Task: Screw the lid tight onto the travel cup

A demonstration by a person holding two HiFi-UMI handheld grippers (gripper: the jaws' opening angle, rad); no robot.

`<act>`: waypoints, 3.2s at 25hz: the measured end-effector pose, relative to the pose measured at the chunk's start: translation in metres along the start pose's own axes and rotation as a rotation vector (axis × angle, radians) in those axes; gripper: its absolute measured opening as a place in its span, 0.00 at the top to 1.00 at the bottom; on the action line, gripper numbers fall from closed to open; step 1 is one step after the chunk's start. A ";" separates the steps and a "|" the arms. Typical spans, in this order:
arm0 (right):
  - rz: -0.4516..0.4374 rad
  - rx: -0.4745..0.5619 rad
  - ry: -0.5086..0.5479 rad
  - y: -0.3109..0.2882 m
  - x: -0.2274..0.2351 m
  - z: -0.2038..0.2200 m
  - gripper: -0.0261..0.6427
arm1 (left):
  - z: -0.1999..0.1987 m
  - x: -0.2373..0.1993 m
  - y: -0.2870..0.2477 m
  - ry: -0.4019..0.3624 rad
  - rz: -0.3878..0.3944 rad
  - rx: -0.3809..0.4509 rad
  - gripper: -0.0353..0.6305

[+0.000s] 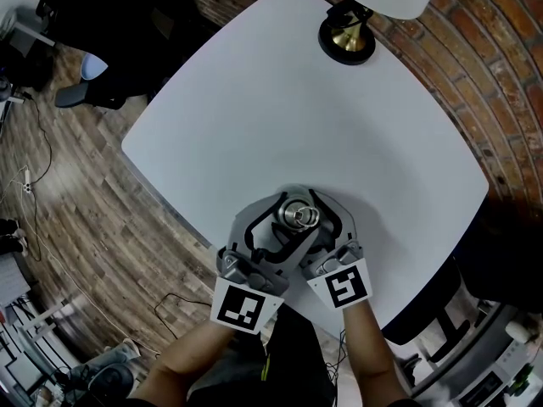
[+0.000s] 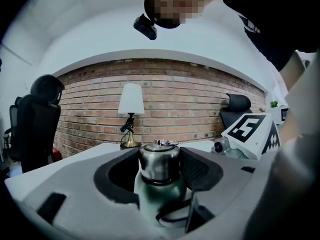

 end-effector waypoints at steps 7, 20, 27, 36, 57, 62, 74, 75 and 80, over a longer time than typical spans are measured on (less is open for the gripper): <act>-0.002 0.000 -0.009 0.001 0.000 0.000 0.45 | 0.002 -0.017 -0.003 -0.022 0.299 0.037 0.56; 0.003 0.001 -0.005 0.001 -0.001 -0.001 0.45 | -0.001 -0.045 -0.022 0.018 0.793 0.005 0.55; 0.004 -0.001 -0.010 0.001 0.000 0.001 0.45 | 0.002 -0.041 -0.018 0.032 0.706 0.015 0.54; 0.016 0.004 -0.027 0.001 -0.001 0.000 0.45 | 0.008 -0.026 0.002 0.133 0.408 0.003 0.46; 0.023 0.000 -0.032 0.001 -0.002 0.001 0.45 | 0.008 -0.014 0.000 0.068 0.240 0.017 0.55; 0.020 -0.003 -0.032 0.001 -0.002 0.001 0.44 | 0.005 -0.026 -0.006 0.028 0.447 0.017 0.55; 0.021 -0.004 -0.036 0.001 -0.001 0.001 0.44 | 0.006 -0.038 -0.017 0.066 0.673 0.016 0.55; 0.022 -0.004 -0.036 0.001 -0.002 0.001 0.45 | 0.006 -0.038 -0.016 0.069 0.672 0.018 0.55; 0.021 -0.006 -0.031 0.001 -0.002 0.001 0.45 | 0.007 -0.038 -0.016 0.068 0.666 0.024 0.54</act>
Point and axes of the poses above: the fingertips, and each gripper's own axes: y backward along the fingers, x to its right, z out of its underside, the point moved 9 cm from there along y, backward along the fingers, and after that the axes turned 7 degrees about x, right-handed, at the moved point
